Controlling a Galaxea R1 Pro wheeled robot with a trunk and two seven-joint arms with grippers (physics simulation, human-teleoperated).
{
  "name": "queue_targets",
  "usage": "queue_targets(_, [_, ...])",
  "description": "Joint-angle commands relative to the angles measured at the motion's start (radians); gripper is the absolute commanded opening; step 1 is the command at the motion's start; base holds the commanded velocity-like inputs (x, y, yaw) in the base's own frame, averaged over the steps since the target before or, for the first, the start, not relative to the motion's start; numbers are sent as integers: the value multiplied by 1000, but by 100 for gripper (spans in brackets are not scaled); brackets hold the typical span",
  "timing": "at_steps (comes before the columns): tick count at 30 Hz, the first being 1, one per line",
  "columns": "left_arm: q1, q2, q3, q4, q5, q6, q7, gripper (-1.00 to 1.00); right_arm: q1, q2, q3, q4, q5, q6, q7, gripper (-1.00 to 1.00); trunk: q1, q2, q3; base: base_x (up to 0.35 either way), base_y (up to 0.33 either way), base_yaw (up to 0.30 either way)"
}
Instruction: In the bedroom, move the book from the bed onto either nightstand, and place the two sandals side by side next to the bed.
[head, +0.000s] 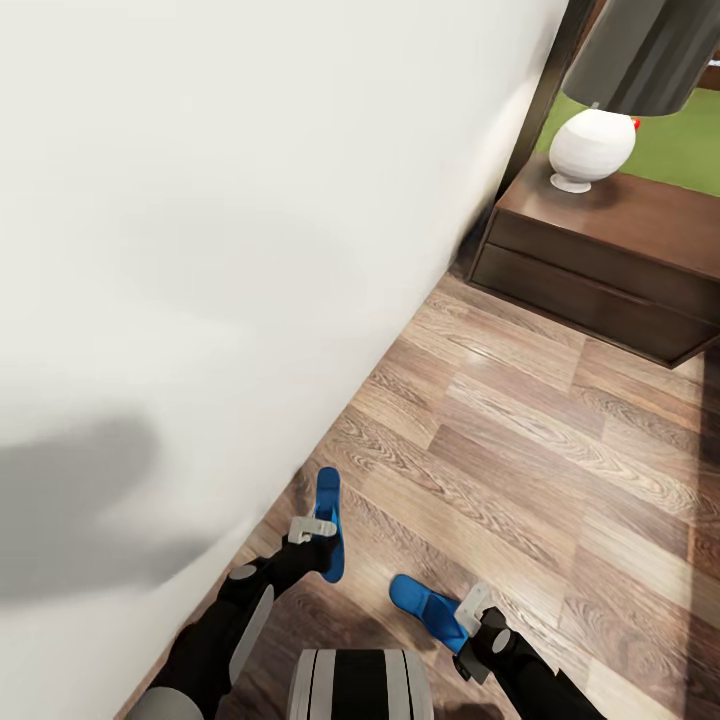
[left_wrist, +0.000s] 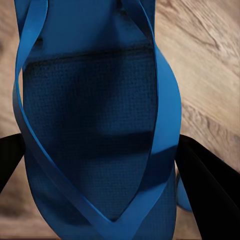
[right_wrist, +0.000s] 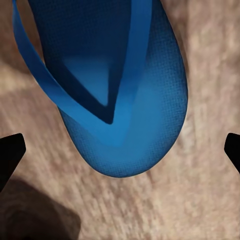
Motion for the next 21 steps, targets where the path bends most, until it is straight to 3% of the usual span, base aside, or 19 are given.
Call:
queue_targets(1, [0, 0, 1, 0, 8, 8, -2, -100, 0, -1, 3, -3, 11, 5, 6, 100, 0, 0, -1, 0, 0, 0])
queue_targets(21, [1, 0, 1, 1, 7, 8, 0, -100, 0, -1, 3, -2, 11, 5, 6, 100, 0, 0, -1, 30, 32, 0])
